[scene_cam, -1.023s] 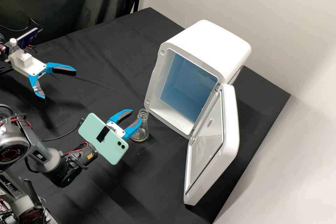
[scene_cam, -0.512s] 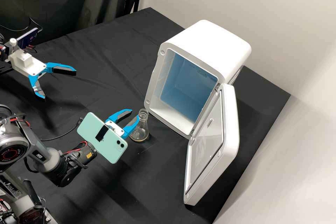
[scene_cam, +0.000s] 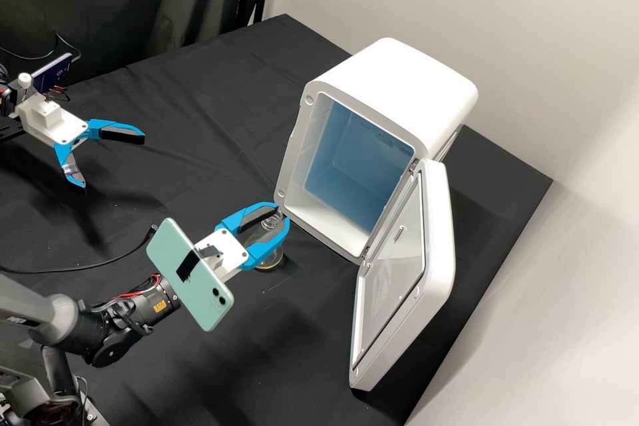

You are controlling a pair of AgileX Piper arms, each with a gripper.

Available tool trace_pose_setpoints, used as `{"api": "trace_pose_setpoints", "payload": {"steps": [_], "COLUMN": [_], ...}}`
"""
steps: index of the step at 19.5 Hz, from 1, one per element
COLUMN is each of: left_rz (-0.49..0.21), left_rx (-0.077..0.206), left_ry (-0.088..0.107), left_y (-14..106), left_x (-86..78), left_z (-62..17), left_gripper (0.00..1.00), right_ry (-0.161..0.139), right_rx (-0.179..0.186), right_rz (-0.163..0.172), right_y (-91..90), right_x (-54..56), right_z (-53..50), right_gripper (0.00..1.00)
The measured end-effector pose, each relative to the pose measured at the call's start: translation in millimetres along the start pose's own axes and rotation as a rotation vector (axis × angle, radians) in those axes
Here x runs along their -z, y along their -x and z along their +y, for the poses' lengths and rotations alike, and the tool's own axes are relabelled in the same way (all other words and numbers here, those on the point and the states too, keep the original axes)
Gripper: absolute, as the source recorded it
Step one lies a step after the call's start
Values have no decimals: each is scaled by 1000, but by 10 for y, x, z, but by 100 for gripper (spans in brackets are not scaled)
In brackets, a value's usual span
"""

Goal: Place the flask in the incubator

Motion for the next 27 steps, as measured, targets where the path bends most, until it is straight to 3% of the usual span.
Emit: {"api": "trace_pose_setpoints", "payload": {"steps": [2, 5, 6, 10, 12, 16, 22, 27], "left_rz": [0, 0, 0, 0, 0, 0, 0, 0], "left_rx": [0, 0, 0, 0, 0, 0, 0, 0], "left_ry": [0, 0, 0, 0, 0, 0, 0, 0], "left_y": [0, 0, 0, 0, 0, 0, 0, 0], "left_x": [0, 0, 0, 0, 0, 0, 0, 0], "left_z": [0, 0, 0, 0, 0, 0, 0, 0], "left_gripper": [100, 100, 100, 100, 100, 100, 100, 100], "right_ry": [-17, -28, -33, -34, -40, -9, 47, 76], "right_rx": [-53, -72, -69, -64, -37, 35, 108, 205], "right_rz": [1, 9, 12, 15, 17, 23, -13, -60], "right_y": [25, 46, 47, 48, 32, -7, -65, -95], "right_x": [0, 5, 6, 10, 10, 16, -10, -79], "right_z": [88, 135, 136, 132, 88, -42, -249, -461], "right_gripper": [0, 0, 100, 100, 100, 100, 100, 100]}}
